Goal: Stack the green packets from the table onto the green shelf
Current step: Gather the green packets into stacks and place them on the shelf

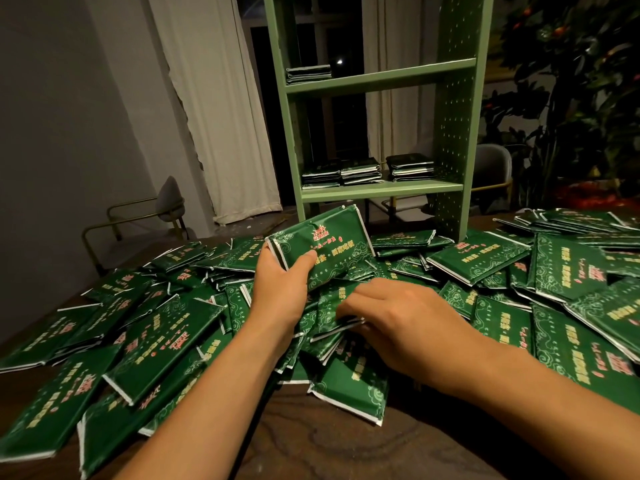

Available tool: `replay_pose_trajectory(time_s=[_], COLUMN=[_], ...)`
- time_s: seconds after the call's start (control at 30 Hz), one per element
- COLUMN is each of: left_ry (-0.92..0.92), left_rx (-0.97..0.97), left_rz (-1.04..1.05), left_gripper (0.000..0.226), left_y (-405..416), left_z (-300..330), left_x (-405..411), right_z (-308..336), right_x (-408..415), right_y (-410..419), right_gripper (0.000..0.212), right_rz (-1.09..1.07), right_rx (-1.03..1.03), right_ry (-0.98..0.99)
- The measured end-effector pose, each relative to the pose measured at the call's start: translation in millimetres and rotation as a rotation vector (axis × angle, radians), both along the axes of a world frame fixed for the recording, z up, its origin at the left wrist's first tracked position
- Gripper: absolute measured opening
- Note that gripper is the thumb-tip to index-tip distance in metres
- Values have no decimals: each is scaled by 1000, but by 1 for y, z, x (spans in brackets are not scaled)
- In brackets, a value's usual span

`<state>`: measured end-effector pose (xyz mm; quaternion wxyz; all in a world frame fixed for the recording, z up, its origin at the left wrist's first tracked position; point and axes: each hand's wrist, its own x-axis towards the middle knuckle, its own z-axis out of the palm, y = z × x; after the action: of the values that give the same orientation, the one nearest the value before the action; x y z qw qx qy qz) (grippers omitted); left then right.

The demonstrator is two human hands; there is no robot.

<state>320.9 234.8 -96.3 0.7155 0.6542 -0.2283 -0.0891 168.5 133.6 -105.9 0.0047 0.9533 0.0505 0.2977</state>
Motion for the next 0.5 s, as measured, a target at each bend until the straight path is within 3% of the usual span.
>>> replay_pose_trajectory(time_s=[0.1, 0.17, 0.33, 0.5], left_ry=[11, 17, 4, 3], left_rx=[-11, 4, 30, 34], left_rz=[13, 17, 21, 32], left_gripper=[31, 25, 32, 29], left_y=[1, 0, -1, -1], left_z=[-1, -2, -3, -3], left_x=[4, 5, 1, -1], right_z=[1, 0, -2, -6], right_x=[-6, -10, -10, 1], right_y=[-14, -21, -13, -8], right_gripper=[13, 15, 49, 37], right_rz=[-37, -77, -46, -55], right_rx=[68, 66, 76, -69], right_ry=[-50, 23, 203, 64])
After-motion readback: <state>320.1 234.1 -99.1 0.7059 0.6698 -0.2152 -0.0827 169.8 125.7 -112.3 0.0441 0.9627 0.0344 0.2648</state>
